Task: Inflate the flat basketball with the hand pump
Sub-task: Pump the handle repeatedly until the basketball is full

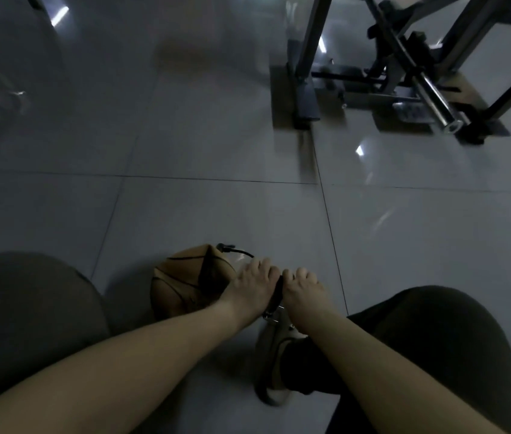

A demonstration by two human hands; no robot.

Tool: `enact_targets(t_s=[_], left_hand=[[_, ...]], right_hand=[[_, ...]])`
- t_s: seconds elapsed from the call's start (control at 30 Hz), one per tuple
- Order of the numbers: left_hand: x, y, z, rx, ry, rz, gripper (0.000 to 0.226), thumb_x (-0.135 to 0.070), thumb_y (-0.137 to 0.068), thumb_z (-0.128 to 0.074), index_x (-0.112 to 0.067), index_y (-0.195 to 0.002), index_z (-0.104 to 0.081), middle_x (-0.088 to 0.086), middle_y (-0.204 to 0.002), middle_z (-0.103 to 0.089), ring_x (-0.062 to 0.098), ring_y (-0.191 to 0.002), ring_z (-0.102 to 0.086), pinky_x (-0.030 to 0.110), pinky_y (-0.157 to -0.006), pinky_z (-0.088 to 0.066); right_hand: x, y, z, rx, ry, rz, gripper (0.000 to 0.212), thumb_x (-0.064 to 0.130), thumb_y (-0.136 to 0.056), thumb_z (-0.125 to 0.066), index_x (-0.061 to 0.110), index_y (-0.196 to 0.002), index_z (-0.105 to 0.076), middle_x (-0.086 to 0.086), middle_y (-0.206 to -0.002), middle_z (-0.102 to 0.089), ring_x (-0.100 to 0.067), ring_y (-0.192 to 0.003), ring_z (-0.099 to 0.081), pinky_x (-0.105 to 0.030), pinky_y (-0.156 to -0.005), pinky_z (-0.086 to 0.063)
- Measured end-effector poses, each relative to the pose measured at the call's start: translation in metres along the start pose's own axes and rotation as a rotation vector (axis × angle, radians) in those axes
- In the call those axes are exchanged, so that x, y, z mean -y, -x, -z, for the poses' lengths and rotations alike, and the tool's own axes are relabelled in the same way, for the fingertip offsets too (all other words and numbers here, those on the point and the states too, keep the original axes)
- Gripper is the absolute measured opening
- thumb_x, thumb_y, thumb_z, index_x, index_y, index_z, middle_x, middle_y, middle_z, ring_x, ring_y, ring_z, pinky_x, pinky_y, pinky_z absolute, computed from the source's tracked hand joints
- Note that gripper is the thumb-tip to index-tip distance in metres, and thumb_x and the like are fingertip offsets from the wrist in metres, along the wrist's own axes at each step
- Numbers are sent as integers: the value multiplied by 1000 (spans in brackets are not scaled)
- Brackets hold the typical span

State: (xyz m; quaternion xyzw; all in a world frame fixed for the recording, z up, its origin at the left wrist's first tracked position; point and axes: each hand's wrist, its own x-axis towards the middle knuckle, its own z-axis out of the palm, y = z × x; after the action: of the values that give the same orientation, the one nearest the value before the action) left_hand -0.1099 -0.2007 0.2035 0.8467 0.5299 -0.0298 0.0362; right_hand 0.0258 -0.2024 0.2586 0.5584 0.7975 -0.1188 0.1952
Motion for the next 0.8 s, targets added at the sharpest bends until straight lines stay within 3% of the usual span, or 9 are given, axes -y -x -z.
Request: enact_targets(t_s=[0.07,0.2,0.37,0.5,0.6,0.73,0.8], left_hand=[[4,0,13,80,28,9,28,-15,-93,-26,-11,-114,-45,14,-112,-52,30,-98,-49,43,-89,-45],[15,-3,55,130,73,-56,27,-13,-96,-39,-12,-122,-45,10,-122,-53,27,-112,-51,38,-95,-42],[29,-14,124,-144,160,-98,28,-9,-92,-45,-17,-119,-49,4,-110,-53,24,-99,-51,33,-84,-38],[31,-7,139,-270,138,-112,20,-11,-92,-47,-18,-111,-49,3,-104,-53,21,-92,-50,33,-82,-42],[25,5,115,-219,125,-35,22,-7,-89,-43,-16,-108,-48,5,-102,-51,23,-89,-49,30,-75,-37],[10,17,73,-170,67,5,38,-13,-83,-16,-12,-101,-49,9,-94,-51,25,-81,-47,36,-70,-41],[7,16,53,-182,24,15,28,-17,-86,-23,-10,-102,-45,11,-94,-50,26,-82,-47,38,-73,-44]], right_hand=[[1,0,4,18,-27,5,41,19,-91,-56,9,-127,-39,-12,-124,-45,-28,-110,-48,-35,-91,-45],[3,8,25,-34,-101,-8,39,13,-90,-56,11,-125,-40,-9,-122,-45,-27,-112,-49,-33,-90,-44],[-10,25,76,-506,-113,-12,31,19,-82,-28,16,-108,-44,-4,-97,-46,-19,-81,-42,-30,-65,-35],[-13,24,85,-696,-65,-12,6,21,-89,-45,17,-90,-48,-3,-85,-43,-17,-70,-39,-30,-57,-35],[1,20,64,-608,-70,-38,5,21,-90,-48,17,-88,-50,-3,-85,-45,-19,-72,-43,-31,-59,-40],[9,18,39,-327,-3,14,22,17,-92,-32,16,-109,-46,-6,-105,-46,-23,-91,-47,-33,-75,-42],[6,14,33,-223,3,24,21,18,-96,-39,14,-116,-44,-9,-113,-47,-25,-98,-48,-33,-80,-42]])
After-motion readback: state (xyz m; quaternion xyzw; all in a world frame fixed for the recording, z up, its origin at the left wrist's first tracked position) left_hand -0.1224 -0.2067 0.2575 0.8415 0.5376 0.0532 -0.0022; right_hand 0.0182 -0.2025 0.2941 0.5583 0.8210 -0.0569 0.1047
